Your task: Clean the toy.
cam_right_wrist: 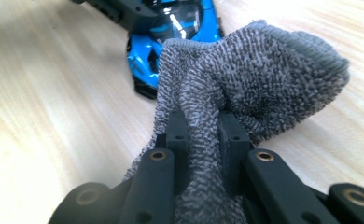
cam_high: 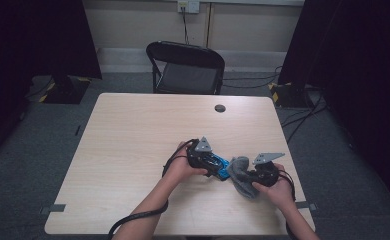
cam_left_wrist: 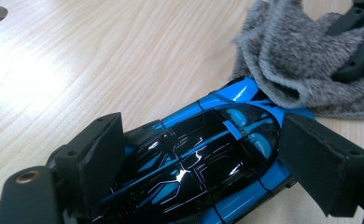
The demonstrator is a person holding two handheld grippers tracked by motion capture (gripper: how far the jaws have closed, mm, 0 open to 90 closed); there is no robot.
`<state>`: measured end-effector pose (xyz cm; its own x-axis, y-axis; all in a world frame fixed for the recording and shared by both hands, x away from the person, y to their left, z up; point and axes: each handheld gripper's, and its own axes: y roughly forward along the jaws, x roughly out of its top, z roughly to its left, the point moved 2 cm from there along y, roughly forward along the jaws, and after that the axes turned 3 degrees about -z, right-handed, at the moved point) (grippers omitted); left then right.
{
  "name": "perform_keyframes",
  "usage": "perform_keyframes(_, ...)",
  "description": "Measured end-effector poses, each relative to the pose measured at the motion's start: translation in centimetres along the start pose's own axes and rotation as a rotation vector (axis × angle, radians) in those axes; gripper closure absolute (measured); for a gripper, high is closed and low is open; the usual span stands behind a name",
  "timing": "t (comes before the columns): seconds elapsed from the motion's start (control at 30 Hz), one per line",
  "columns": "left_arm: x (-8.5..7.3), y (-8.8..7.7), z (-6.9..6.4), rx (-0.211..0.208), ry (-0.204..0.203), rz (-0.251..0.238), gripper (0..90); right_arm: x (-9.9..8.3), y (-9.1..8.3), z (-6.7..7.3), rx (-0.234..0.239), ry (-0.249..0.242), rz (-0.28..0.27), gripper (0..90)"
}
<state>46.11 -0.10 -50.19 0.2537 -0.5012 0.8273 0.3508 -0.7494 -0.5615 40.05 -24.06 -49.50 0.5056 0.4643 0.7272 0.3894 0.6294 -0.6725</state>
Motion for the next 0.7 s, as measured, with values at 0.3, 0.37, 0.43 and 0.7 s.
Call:
perform_keyframes(0.3,0.0,0.0,0.0,0.003,-0.001,-0.006,14.5,-0.2,-0.1,1.2,0.045,-0.018,0.014,78.6)
perform_keyframes(0.37,0.0,0.0,0.0,0.002,0.000,-0.003,14.4,-0.2,-0.1,1.4,0.056,-0.021,0.016,78.6)
perform_keyframes(0.43,0.0,0.0,0.0,0.003,-0.001,-0.003,14.4,-0.1,0.0,1.6,0.064,-0.028,0.019,78.7)
perform_keyframes(0.7,-0.1,0.0,0.0,0.006,0.000,-0.009,14.4,0.1,0.2,2.7,0.104,-0.049,0.028,78.6)
